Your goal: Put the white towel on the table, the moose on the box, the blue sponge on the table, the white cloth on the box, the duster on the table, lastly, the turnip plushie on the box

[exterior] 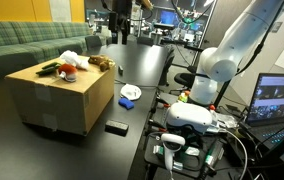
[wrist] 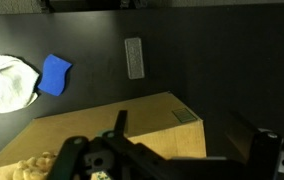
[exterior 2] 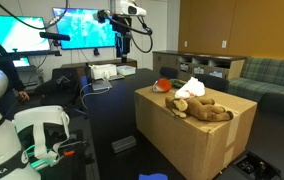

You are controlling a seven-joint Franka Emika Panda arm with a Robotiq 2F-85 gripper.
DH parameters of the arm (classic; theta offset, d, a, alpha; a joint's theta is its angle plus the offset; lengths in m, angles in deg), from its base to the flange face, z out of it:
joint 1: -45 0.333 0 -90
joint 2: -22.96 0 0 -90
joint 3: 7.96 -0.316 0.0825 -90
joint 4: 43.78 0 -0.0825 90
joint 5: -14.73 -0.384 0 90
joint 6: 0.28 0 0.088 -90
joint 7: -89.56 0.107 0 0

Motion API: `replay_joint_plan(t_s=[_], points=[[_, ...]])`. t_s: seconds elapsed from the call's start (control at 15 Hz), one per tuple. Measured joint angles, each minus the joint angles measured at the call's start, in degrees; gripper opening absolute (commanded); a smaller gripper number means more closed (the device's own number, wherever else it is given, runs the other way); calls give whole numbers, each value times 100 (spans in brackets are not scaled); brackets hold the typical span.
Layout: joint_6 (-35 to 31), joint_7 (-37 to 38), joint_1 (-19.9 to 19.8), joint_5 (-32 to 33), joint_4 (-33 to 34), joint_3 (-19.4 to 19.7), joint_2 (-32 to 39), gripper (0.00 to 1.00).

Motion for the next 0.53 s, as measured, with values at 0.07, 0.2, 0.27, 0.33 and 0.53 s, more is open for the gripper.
replay_joint_plan(t_s=[0.07, 0.2, 0.27, 0.33, 0.53], points=[[-80, 8, -4, -1, -161, 0, -116, 100], [-484, 22, -15, 7, -541, -11, -331, 100], [-801, 30, -30, 38, -762, -34, -429, 100], [-1160, 54, -47, 86, -982, -62, -513, 100], [-2209, 132, -91, 248, -1620, -162, -712, 100]])
